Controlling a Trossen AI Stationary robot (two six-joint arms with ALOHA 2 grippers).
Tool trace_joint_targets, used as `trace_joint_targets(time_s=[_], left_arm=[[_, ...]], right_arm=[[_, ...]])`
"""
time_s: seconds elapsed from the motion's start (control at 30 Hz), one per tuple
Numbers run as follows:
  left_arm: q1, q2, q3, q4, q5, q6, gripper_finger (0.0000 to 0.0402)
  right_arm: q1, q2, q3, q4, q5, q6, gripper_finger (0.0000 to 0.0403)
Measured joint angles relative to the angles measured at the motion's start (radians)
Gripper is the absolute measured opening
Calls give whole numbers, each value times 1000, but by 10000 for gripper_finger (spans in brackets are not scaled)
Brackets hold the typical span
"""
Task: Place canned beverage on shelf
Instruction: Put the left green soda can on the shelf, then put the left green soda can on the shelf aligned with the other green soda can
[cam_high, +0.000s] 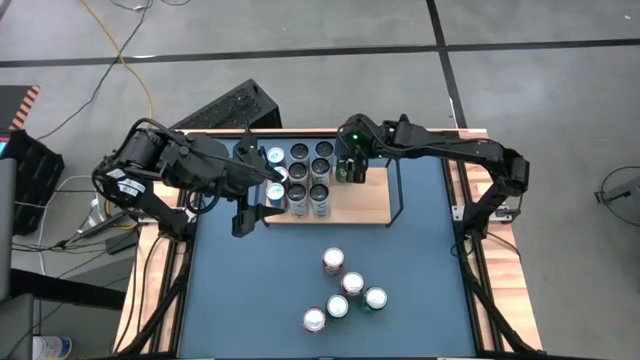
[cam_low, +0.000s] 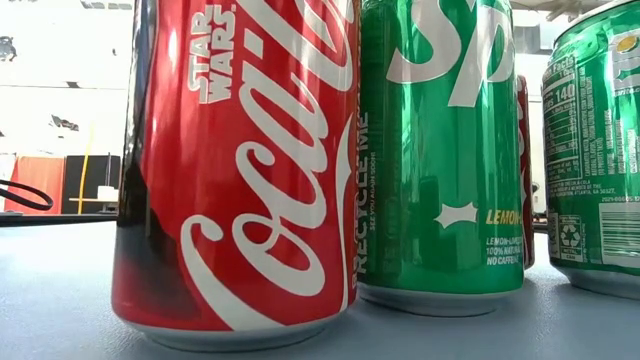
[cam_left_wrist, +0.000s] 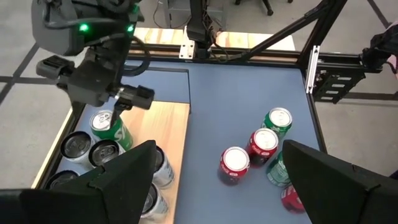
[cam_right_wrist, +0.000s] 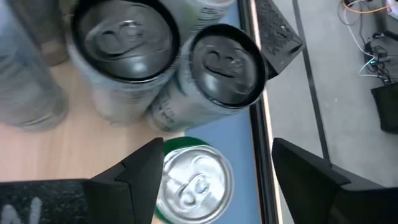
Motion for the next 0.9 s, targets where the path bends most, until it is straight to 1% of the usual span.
trace_joint_targets(time_s=[0.13, 0.2, 0.33, 0.47, 0.53, 0.6, 0.67, 0.73, 0.83, 0.9], left_arm=[[0, 0, 0, 3, 0, -20, 334], [0, -2, -20, 39, 0, -42, 334], [-4, 0, -110, 150, 13, -28, 334], [-5, 0, -255, 303, 64, 10, 334], [-5, 0, -337, 393, 101, 13, 334], [-2, 1, -416, 487, 165, -8, 334], [1, 1, -494, 571, 196, -48, 334], [1, 1, -562, 624, 196, -96, 334], [-15, 2, -641, 660, 142, -175, 334], [-37, 1, -684, 706, 113, -222, 334]], right_arm=[[25, -41, 68, -127, -1, 0, 282], [51, -75, 134, -253, -1, 7, 282], [131, -146, 293, -465, -2, 91, 282], [219, -217, 420, -596, -3, 216, 282], [264, -256, 460, -621, -2, 283, 282], [303, -296, 482, -639, -1, 346, 282], [337, -336, 489, -633, -1, 409, 282], [360, -371, 487, -638, 12, 457, 282], [391, -414, 487, -654, 72, 505, 282], [406, -430, 487, -669, 92, 521, 282]])
